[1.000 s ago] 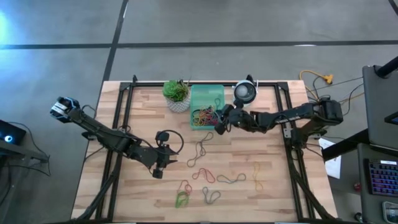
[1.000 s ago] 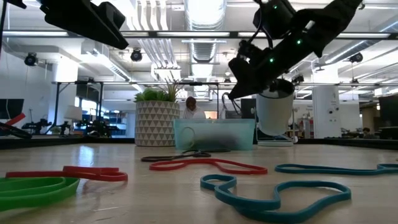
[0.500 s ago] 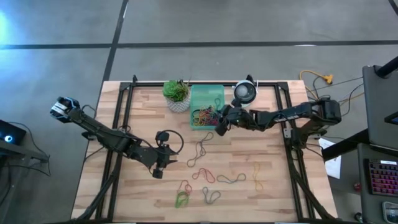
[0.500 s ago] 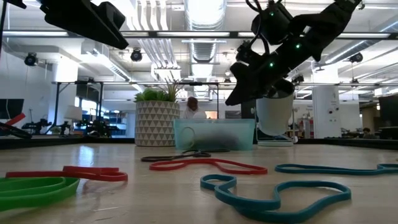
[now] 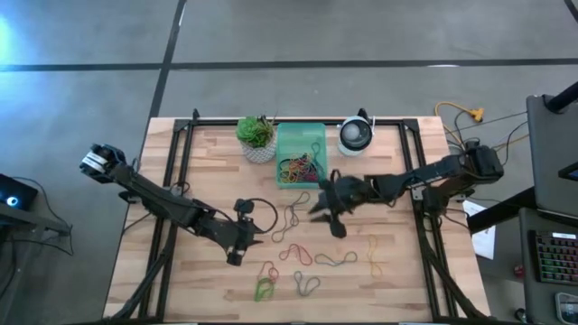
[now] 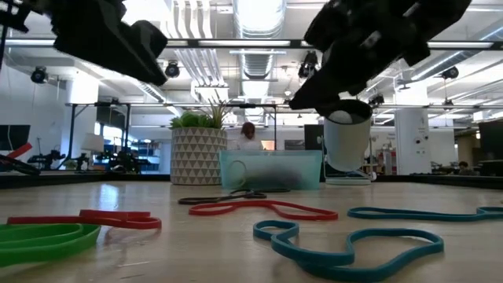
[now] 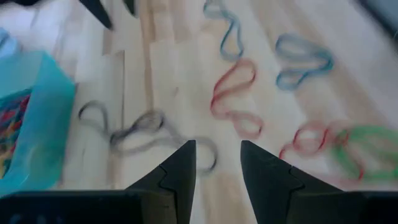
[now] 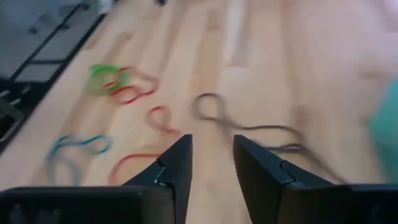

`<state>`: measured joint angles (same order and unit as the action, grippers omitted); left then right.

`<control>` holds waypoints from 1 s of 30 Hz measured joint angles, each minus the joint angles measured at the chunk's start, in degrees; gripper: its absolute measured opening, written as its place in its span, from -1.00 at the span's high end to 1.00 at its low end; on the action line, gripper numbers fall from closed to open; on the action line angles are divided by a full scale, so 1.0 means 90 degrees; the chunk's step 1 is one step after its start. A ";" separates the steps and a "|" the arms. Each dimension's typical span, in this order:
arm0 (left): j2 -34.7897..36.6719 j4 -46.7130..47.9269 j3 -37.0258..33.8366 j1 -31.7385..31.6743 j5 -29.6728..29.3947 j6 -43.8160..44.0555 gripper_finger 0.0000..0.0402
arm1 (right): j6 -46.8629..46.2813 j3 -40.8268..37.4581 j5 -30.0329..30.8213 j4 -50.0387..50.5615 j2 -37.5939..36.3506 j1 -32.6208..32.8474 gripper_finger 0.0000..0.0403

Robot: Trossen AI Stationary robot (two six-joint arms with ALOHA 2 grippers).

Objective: Pick and place rubber bands into bin
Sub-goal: Put the red rubber band into the green bin

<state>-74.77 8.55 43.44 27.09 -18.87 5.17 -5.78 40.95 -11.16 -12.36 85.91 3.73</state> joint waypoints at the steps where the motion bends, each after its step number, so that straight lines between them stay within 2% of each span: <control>1: -0.0078 -0.0255 0.0002 -0.0003 0.0040 0.0000 0.44 | -0.0002 -0.0002 -0.0002 0.0018 0.0000 0.0141 0.46; 9: -0.0920 -0.1655 0.0025 -0.0012 0.0540 -0.0484 0.44 | -0.0011 -0.0002 0.0070 -0.0005 0.0000 0.0876 0.56; 16: -0.1803 -0.2122 0.0492 -0.0123 0.0543 -0.0817 0.44 | -0.0188 -0.0002 0.0020 0.0231 -0.0223 0.0976 0.62; 24: -0.2713 -0.1963 0.1038 -0.0431 0.0621 -0.0328 0.44 | -0.0859 -0.0004 0.0022 0.1133 -0.0653 0.1039 0.65; 30: -0.3070 -0.1021 0.1621 -0.0587 0.0689 0.0106 0.44 | -0.0845 -0.0022 0.0070 0.1219 -0.0799 0.1235 0.65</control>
<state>-102.40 -0.64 58.03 21.81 -12.67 6.13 -13.39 40.75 -10.53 -1.39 78.71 14.85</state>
